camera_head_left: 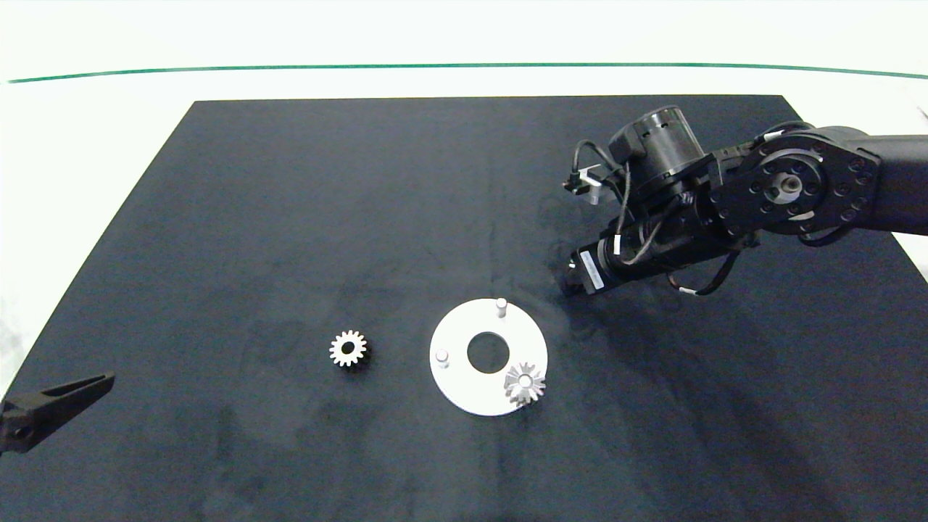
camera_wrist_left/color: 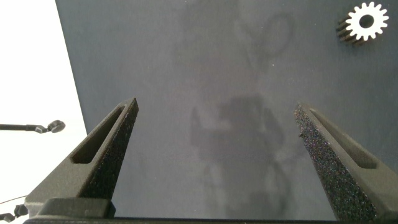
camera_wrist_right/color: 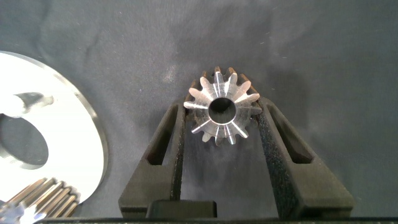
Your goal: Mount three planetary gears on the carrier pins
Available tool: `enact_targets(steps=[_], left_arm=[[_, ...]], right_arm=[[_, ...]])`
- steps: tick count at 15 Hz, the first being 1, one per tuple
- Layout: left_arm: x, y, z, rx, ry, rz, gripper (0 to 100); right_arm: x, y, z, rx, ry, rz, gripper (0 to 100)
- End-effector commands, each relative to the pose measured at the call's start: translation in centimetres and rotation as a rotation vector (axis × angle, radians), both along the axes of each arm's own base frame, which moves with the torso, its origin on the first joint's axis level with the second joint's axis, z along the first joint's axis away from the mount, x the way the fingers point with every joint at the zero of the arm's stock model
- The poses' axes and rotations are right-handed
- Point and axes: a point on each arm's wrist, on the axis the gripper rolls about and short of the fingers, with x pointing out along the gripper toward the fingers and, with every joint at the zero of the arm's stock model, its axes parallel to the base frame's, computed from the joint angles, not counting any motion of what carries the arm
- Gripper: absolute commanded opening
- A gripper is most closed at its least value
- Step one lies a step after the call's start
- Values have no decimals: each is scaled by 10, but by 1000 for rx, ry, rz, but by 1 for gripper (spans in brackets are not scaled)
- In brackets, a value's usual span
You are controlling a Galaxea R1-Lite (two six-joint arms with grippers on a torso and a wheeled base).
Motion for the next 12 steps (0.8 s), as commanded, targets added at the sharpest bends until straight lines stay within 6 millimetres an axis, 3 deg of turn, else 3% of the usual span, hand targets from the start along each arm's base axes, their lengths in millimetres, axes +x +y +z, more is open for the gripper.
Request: enact_targets(steps=[1,6,12], left_arm=[[0,0,0,2,3,-1,100],[0,0,0,2,3,0,100],[1,0,-1,2,7,0,100]], right_arm=[[-14,0,21,30,-48,16,19],[-45,40,38,61,-94,153,19],[-47,76,24,41,-74,221,19]])
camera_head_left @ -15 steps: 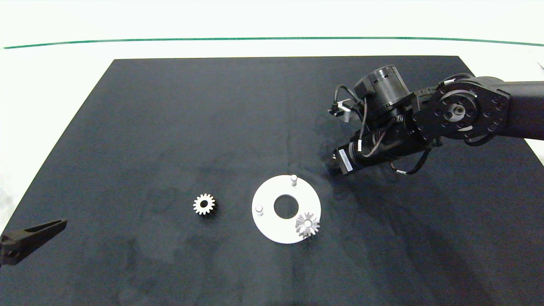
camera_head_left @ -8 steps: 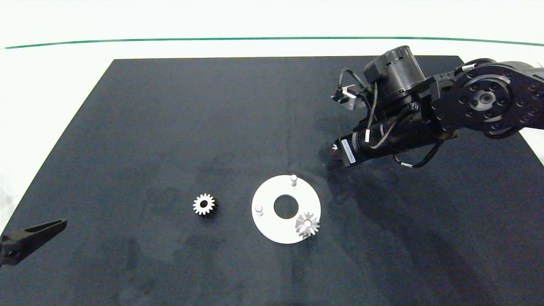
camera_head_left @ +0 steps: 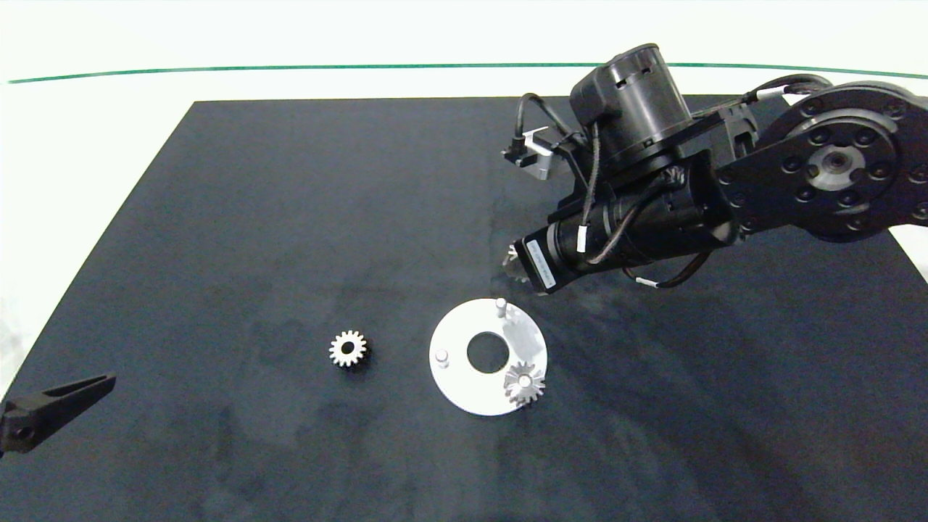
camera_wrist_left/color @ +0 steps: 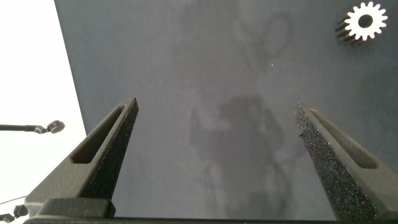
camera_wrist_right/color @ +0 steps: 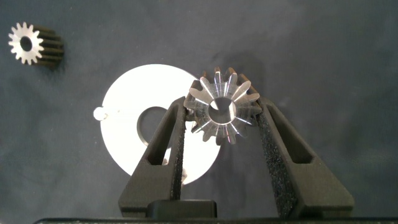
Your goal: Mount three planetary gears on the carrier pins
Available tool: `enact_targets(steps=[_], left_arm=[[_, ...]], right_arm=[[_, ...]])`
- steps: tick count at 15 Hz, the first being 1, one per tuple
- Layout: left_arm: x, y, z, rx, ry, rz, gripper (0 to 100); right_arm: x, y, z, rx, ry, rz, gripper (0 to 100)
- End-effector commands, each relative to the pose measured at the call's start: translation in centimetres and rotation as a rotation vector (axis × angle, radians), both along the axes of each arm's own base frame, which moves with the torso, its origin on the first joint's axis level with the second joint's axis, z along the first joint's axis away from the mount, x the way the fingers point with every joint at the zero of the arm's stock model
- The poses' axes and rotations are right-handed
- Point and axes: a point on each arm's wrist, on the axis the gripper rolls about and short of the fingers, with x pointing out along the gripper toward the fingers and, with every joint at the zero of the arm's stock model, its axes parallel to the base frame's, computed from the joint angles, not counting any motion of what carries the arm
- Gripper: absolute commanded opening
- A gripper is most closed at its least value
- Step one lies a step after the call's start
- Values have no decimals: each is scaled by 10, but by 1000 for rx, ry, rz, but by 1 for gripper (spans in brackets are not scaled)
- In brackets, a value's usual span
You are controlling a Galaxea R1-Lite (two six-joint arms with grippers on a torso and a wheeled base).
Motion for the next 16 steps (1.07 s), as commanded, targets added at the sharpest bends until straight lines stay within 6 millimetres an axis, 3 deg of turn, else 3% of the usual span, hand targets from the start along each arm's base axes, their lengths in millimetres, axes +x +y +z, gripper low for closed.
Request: enact_targets(steps=[1,16], left_arm=[[1,0,-1,2,6,0,100],[1,0,-2,2,9,2,100]], right_arm=[[5,13,-11,-27,23,13,19],[4,23,-27,-91,87,34,19]])
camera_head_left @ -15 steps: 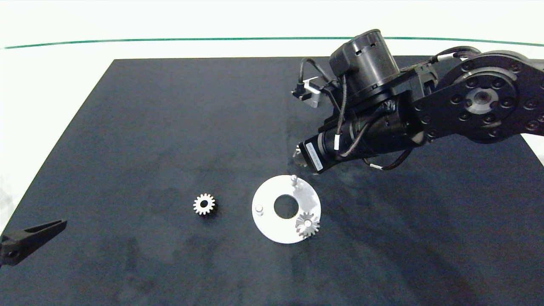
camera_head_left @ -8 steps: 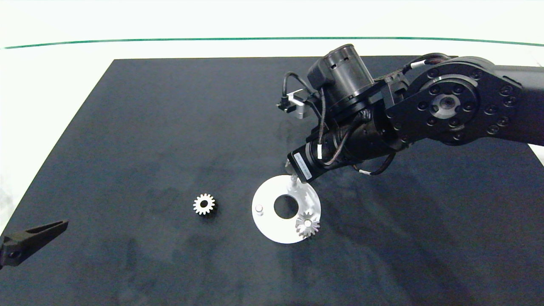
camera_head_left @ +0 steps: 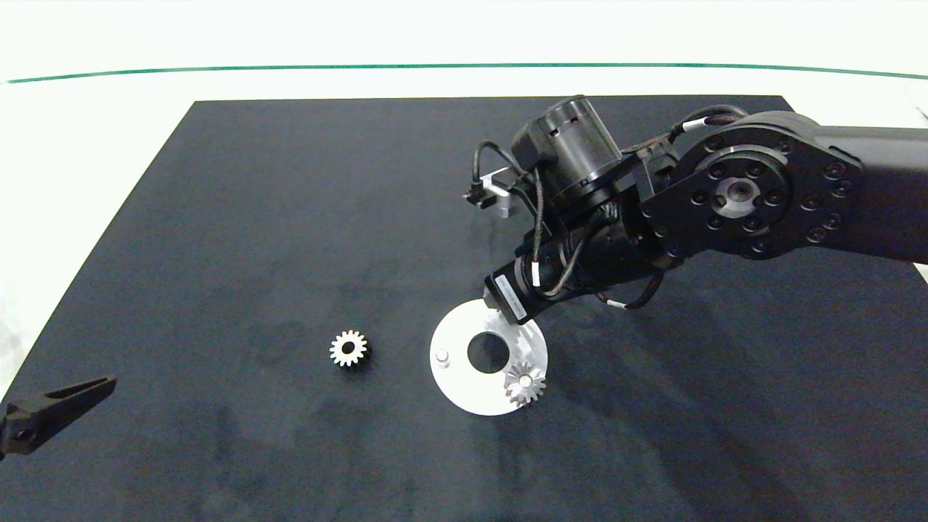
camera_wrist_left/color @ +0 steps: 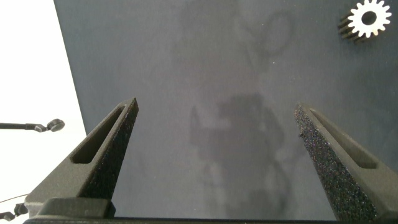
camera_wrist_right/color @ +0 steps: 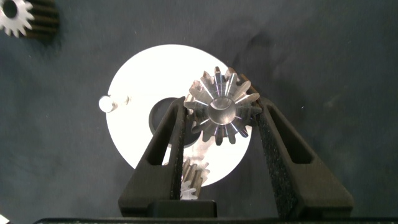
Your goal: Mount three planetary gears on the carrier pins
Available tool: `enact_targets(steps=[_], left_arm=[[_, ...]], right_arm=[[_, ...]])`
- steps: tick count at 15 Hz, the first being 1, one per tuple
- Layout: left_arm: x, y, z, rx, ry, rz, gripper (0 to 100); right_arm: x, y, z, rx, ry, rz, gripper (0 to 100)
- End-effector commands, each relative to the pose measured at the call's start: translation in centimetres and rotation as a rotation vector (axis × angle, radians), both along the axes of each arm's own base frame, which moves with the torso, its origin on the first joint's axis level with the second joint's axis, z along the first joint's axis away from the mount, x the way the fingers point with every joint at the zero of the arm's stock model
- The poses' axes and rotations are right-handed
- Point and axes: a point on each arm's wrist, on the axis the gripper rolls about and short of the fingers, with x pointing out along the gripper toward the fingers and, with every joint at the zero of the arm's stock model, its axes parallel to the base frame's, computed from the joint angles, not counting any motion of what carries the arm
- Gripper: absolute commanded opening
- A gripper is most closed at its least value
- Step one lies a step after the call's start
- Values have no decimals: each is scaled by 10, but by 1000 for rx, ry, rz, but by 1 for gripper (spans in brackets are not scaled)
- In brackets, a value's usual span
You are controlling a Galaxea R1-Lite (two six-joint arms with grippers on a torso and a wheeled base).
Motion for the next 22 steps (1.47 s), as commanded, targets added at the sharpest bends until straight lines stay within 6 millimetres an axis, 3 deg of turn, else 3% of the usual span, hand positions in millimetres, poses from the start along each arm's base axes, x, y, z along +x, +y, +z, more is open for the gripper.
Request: enact_targets(steps=[1,22], left_arm=[[0,0,0,1,2,-1,100],[-1,0,0,2,-1,-2,100]], right_arm=[[0,0,-4,-12,10,-1,19],[5,5,-10,-14,12,-10,19]])
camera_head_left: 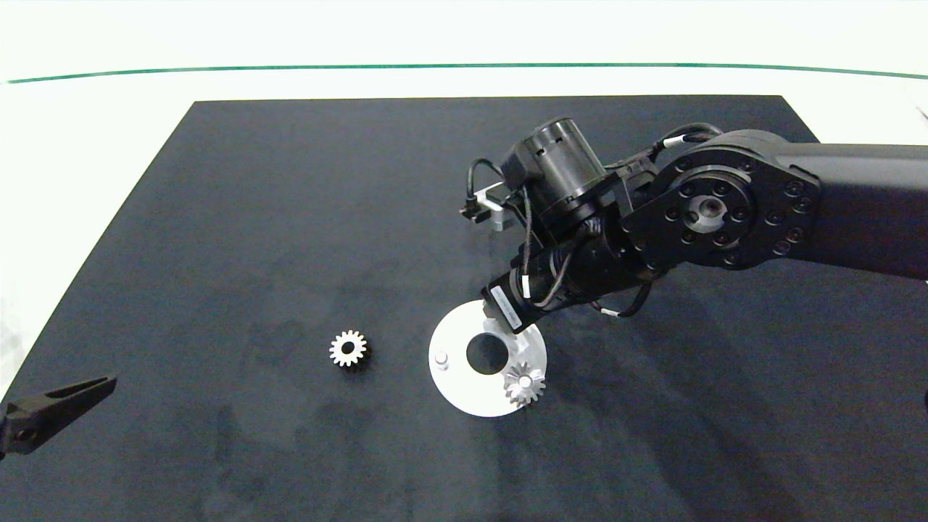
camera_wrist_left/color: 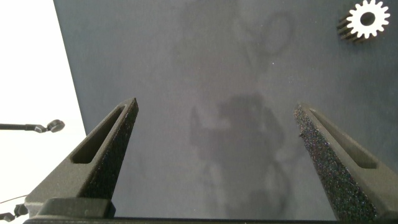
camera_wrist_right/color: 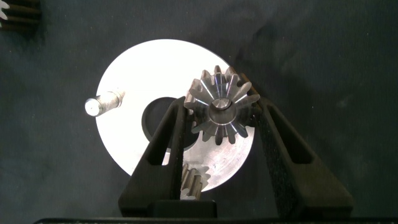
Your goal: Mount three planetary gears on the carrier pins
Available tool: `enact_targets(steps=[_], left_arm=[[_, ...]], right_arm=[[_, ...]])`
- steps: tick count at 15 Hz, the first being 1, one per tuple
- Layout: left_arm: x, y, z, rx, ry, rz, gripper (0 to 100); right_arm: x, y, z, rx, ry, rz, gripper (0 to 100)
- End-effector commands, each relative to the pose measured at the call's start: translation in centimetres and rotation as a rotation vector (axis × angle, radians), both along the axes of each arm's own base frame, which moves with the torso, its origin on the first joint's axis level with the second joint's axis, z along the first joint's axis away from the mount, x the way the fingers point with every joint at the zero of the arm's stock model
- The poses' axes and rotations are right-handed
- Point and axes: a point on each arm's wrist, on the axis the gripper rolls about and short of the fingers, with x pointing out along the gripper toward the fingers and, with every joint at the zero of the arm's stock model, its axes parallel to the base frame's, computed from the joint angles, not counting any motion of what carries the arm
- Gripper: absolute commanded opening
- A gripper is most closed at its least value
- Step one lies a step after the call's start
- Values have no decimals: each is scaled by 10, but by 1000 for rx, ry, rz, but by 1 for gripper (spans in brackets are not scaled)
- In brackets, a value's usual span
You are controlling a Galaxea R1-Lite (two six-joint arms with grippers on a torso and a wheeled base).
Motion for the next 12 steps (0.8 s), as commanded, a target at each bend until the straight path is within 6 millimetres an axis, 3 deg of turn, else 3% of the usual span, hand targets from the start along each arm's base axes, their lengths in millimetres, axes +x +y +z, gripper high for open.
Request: enact_targets(steps=[1,12], left_arm=[[0,0,0,0,2,0,100],[0,0,0,0,3,-1,100]], right_arm=[[1,1,1,3,-5,0,19],[1,1,-1,-5,-1,1,19]])
